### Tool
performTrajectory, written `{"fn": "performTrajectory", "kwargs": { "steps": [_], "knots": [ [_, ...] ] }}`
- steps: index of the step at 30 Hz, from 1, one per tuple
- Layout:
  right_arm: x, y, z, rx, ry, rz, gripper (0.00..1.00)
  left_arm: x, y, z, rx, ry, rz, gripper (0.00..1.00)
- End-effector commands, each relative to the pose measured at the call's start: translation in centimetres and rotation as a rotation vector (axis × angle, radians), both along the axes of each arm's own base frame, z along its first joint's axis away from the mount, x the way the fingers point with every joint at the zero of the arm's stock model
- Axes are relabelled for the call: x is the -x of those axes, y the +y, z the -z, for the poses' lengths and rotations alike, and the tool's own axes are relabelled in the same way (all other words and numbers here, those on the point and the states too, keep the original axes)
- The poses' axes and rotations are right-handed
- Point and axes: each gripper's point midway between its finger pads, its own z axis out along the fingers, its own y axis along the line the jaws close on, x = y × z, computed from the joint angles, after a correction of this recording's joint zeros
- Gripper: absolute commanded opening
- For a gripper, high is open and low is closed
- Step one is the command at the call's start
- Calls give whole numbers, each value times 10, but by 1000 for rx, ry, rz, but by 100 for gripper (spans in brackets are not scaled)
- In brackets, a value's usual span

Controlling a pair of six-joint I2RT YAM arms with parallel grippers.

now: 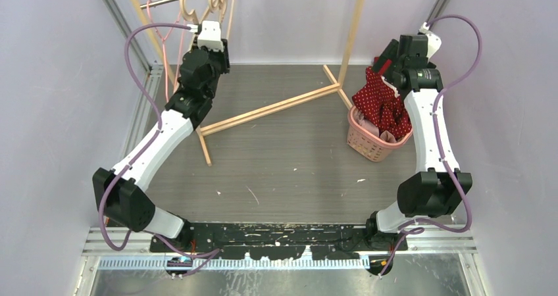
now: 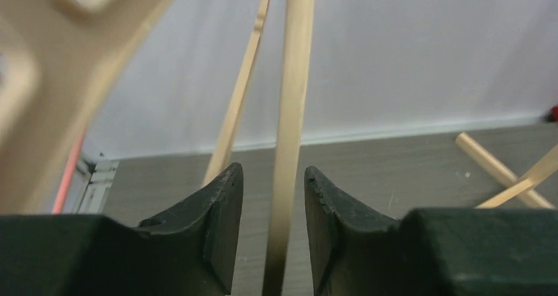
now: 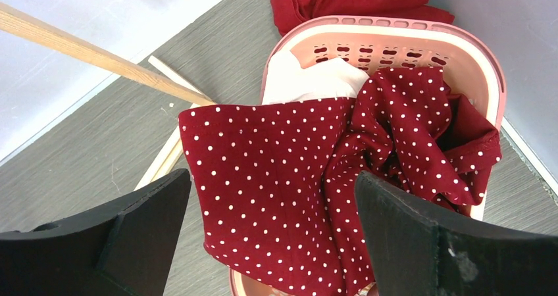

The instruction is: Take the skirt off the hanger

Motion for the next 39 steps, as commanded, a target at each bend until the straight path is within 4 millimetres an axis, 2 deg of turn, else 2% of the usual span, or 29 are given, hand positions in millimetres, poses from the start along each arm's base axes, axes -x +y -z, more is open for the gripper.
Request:
{"fn": "performTrajectory", "kwargs": {
  "steps": [1,3,5,6,7,12,17,21,27,33,39],
  "knots": [
    [-5,-1,-25,23,-72,1,100,11,17,6,-53,33,-43,43],
    [-5,-1,-26,34,-78,-6,100,13,18,3,-55,25,-43,48],
    [-4,0,-27,35,-78,-8,100,15,17,-2,-57,16,-36,88],
    [-3,0,-27,29,-81,-5,100,16,17,-5,-56,12,-31,98],
    [-3,0,-29,25,-86,-3,100,18,17,-9,-54,4,-26,100],
    [-6,-7,-39,34,-148,80,99,34,20,-28,-59,-21,-4,99],
    [-6,-6,-39,87,-208,202,100,61,32,-35,-89,-4,7,100],
    [-8,15,-38,124,-207,150,100,84,47,-25,-117,20,-17,99],
    [-8,30,-35,160,-185,106,100,109,58,-13,-123,43,-15,100],
    [-7,44,-29,182,-170,56,100,121,58,-12,-127,49,15,99],
    [-7,49,-27,290,-141,38,99,123,51,-4,-123,72,54,99]
  ]
}}
